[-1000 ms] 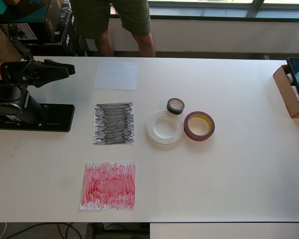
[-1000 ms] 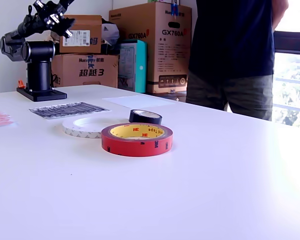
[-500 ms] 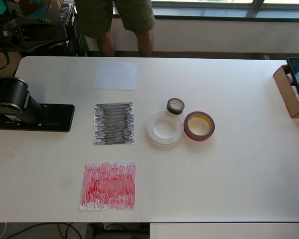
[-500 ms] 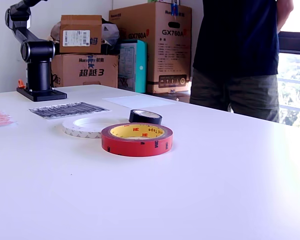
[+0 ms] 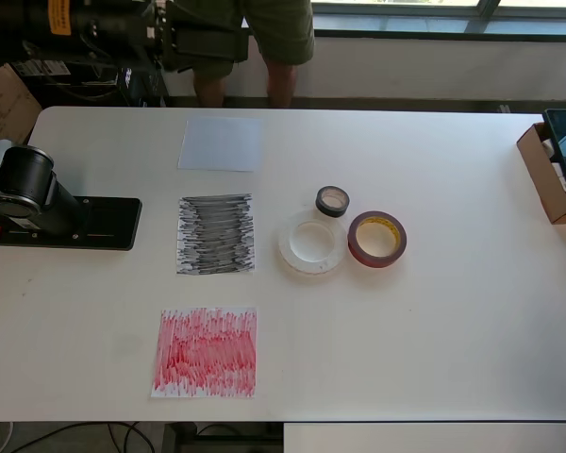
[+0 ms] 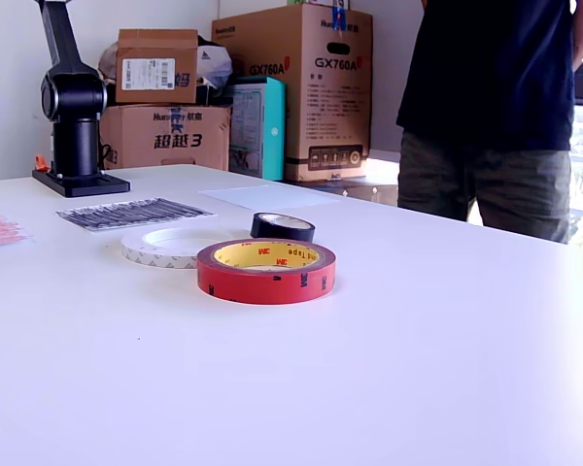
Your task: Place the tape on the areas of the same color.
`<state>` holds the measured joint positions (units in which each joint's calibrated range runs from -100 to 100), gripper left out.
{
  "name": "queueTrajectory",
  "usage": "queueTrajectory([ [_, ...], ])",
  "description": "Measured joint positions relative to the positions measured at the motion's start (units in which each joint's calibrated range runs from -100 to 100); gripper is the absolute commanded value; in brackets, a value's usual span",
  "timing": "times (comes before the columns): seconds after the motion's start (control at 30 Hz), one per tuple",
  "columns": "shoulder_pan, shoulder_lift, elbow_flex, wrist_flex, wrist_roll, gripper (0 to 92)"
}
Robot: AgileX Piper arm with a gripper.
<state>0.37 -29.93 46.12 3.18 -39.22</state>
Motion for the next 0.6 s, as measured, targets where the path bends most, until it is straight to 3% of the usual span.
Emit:
queueTrajectory([
  [0.4,-0.1,13.5,-0.3,1.6,10.0,61.4],
  [0.6,-0.1,17.6,-4.9,9.1,15.9,61.6],
])
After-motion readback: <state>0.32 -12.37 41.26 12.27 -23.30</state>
